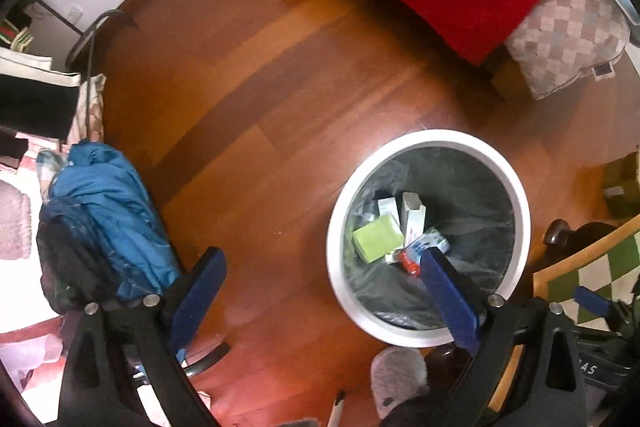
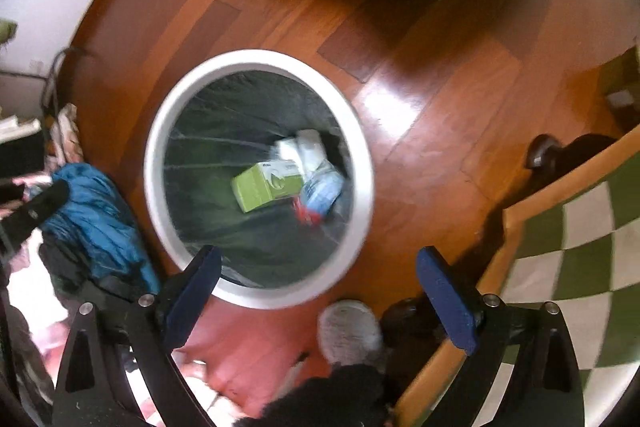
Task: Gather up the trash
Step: 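Carry both items to the white bin and open both tools over it, then move both tools back over the table, then grasp the yellow cigarette box with the left tool while the right tool grasps the clear plastic lid, then carry both items to the white bin and open both tools over it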
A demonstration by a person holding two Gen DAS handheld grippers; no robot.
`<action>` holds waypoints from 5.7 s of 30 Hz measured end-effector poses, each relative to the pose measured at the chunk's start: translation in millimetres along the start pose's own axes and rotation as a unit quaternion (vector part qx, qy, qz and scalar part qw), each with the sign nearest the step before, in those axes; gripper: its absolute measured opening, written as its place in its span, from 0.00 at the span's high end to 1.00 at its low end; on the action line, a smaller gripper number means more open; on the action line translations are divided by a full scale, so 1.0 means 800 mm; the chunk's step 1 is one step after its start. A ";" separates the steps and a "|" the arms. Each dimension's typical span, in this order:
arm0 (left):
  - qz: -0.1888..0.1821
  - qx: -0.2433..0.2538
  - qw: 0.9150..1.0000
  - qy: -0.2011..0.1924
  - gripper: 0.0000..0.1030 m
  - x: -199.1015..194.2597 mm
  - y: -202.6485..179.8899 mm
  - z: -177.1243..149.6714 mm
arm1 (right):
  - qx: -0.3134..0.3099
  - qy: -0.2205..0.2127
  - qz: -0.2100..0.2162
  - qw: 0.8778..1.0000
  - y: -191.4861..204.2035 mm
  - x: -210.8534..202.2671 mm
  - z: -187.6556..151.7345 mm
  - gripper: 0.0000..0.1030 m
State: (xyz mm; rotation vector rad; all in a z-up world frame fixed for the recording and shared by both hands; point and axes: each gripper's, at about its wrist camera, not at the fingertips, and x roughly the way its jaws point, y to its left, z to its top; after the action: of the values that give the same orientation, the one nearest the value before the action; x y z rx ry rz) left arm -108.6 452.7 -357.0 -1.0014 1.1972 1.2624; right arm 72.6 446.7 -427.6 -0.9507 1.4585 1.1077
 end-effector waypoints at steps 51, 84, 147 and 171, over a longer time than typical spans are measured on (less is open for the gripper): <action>-0.084 0.213 0.946 -0.229 0.04 -0.330 -0.192 -0.260 | 0.216 -0.313 0.084 0.921 -0.203 -0.398 -0.455 0.04; -0.069 0.640 0.747 -0.167 0.04 -0.213 -0.743 -0.484 | 0.547 -0.227 0.029 0.805 -0.759 -0.228 -0.682 0.57; -0.170 0.567 0.803 -0.061 0.38 -0.255 -0.593 -0.432 | 0.466 -0.248 -0.026 0.849 -0.633 -0.294 -0.666 0.57; -0.217 0.309 0.901 -0.215 0.39 -0.356 -0.284 -0.148 | 0.269 -0.322 0.032 0.907 -0.317 -0.377 -0.383 0.57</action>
State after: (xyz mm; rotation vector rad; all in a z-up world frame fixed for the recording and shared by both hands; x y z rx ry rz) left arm 125.2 275.6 -110.7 -0.4411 0.8680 0.6260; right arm 283.5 86.8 -153.6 -0.1151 1.1388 0.8694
